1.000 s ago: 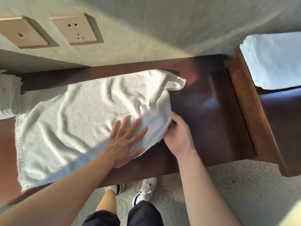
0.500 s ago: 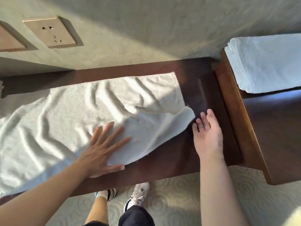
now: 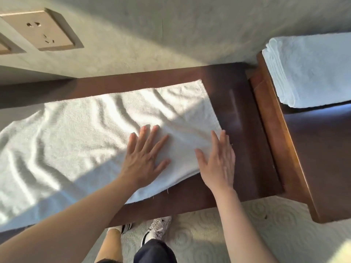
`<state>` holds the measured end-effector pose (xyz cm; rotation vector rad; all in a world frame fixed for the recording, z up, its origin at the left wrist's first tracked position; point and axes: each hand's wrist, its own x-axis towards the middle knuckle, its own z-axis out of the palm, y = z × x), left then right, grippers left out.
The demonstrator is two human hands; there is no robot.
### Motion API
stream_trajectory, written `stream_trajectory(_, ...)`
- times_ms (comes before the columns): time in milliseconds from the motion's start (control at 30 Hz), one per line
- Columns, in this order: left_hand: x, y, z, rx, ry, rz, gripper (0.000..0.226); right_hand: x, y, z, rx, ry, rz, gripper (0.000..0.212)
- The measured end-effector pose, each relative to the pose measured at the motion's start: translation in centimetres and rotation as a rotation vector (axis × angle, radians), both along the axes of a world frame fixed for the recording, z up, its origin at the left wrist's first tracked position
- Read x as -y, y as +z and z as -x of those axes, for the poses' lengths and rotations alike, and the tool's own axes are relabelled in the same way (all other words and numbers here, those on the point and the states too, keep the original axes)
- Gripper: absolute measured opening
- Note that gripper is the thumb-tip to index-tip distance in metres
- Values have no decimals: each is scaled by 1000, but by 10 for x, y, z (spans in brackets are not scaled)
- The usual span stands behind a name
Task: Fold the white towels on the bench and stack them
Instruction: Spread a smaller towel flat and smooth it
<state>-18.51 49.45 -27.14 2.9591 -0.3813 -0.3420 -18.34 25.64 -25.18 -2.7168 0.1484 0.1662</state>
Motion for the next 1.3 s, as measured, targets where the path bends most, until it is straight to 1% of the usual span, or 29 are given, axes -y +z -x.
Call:
stream_trajectory(67,-1,-5,-1,15,-14,-15,77,8,8,-4,48,-106,-111,68)
stream_trajectory(133,-3,-6,-4,23,-42,-19,78,8,16,-14,98,-210,-281,62)
stream_trajectory(200,-4,-7,-7,25,-57,-14,79,8,23,-24,72,-275,-366,57)
stream_trajectory(233,-3,-7,-7,19,-57,-6,79,10,24,-27,40,-279,-337,54)
stream_trajectory(267,-2,-6,-5,11,-57,4,79,14,25,-29,14,-270,-261,51)
stream_trajectory(367,1,-4,6,6,-86,35,76,22,28,-31,-42,-281,90,43)
stream_trajectory(400,2,-3,8,12,-80,48,73,21,27,-31,-32,-288,167,42)
stream_trajectory(433,2,-2,7,26,-56,68,70,17,26,-32,6,-270,195,42)
stream_trajectory(467,3,0,4,47,-18,91,67,9,24,-32,61,-213,180,42)
stream_trajectory(533,5,4,-8,94,73,109,63,-13,17,-35,124,9,106,45)
stream_trajectory(633,2,4,-25,92,232,68,63,-44,0,-41,38,329,27,56)
stream_trajectory(700,-5,3,-28,77,308,46,65,-45,-10,-46,-17,477,92,60)
stream_trajectory(733,-10,2,-29,70,328,43,66,-39,-14,-49,-30,515,140,62)
stream_trajectory(767,-14,2,-29,57,337,50,66,-31,-17,-51,-37,513,171,63)
stream_trajectory(800,-18,1,-30,40,332,60,67,-21,-18,-51,-40,458,188,64)
stream_trajectory(867,-22,-1,-32,28,293,56,69,-6,-18,-52,-48,271,199,66)
stream_trajectory(933,-21,-4,-38,27,250,27,71,-7,-18,-55,-38,159,229,69)
stream_trajectory(1000,-20,-5,-44,23,227,13,72,-22,-17,-64,23,202,219,68)
stream_trajectory(1067,-21,-7,-46,33,223,6,72,-39,-18,-79,70,368,182,64)
stream_trajectory(1133,-22,-9,-44,40,222,11,71,-42,-21,-98,65,538,194,63)
stream_trajectory(1167,-23,-11,-43,45,221,9,71,-37,-22,-109,58,550,220,64)
stream_trajectory(1200,-24,-12,-44,51,217,0,71,-27,-24,-121,44,495,242,66)
stream_trajectory(1300,-24,-13,-46,52,211,-15,73,-4,-21,-152,-24,157,252,67)
